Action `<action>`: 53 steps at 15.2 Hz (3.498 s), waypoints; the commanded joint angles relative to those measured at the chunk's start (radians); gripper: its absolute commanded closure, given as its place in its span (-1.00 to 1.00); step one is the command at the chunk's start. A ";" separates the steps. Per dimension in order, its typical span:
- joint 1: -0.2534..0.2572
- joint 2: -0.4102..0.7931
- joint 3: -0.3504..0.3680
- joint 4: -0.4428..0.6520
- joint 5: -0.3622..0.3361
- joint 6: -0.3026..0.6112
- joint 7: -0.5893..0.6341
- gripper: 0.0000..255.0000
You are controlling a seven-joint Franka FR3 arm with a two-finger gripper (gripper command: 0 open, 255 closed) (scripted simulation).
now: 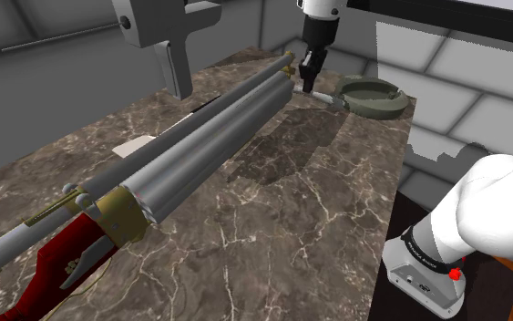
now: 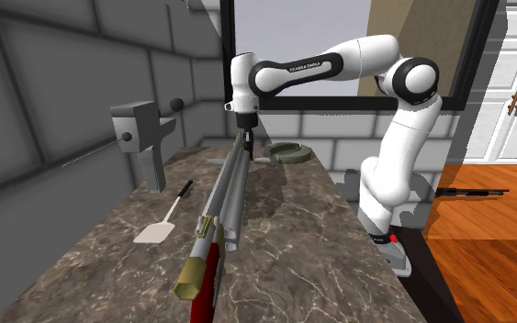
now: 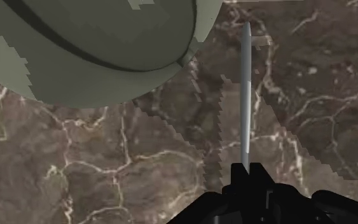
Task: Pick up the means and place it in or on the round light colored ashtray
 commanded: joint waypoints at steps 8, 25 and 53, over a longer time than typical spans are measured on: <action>0.000 0.010 0.000 0.131 0.000 -0.121 0.000 1.00; -0.038 -0.124 -0.063 0.165 -0.027 -0.288 -0.100 1.00; -0.109 -0.407 -0.198 -0.251 -0.131 -0.145 -0.259 1.00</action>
